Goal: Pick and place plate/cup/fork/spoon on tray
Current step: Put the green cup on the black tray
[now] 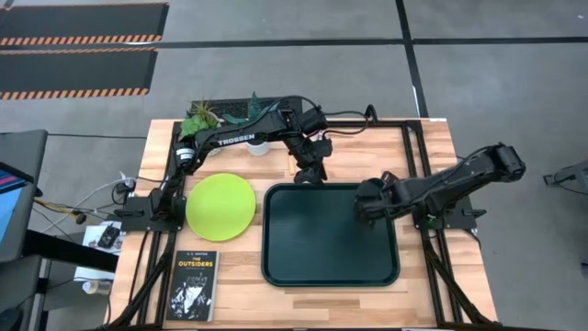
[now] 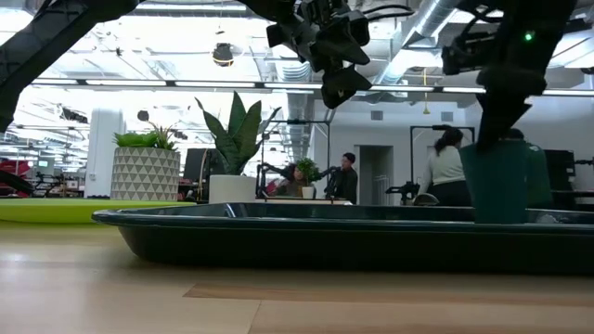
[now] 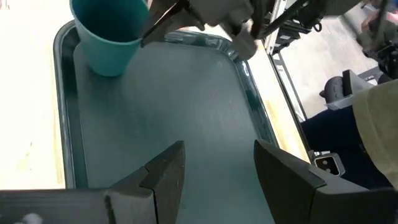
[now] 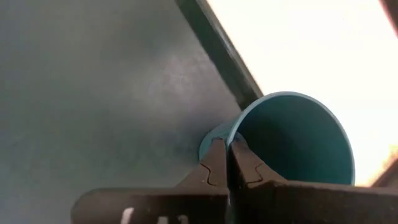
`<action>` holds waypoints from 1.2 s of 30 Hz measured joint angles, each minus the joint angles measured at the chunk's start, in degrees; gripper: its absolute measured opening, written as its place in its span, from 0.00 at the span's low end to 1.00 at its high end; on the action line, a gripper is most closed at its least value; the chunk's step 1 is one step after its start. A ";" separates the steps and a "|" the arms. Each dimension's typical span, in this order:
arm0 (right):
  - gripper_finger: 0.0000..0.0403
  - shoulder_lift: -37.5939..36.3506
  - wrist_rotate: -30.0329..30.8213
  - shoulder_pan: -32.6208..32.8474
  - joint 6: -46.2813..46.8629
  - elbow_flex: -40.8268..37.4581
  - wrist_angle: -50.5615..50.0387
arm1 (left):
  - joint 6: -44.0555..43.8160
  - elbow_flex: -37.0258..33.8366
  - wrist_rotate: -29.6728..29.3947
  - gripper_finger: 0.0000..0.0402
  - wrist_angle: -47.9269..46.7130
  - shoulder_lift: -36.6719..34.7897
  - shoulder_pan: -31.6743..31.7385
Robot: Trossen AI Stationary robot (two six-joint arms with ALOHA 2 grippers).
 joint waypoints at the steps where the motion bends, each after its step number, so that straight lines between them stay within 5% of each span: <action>1: 0.00 0.00 0.86 0.29 0.46 -0.26 0.13 | -0.02 0.00 0.00 0.45 0.00 0.00 0.00; 12: 0.03 -0.13 2.27 0.35 2.55 -2.29 2.07 | -0.04 0.00 0.02 0.45 -0.18 0.00 0.00; 23: 0.19 -0.07 0.16 0.44 2.69 -2.40 4.65 | -0.10 0.00 0.01 0.45 -0.31 0.00 -0.01; 36: 0.56 -2.93 -4.18 0.43 3.25 -2.38 7.80 | -1.29 0.00 -2.72 0.45 -0.35 0.00 0.20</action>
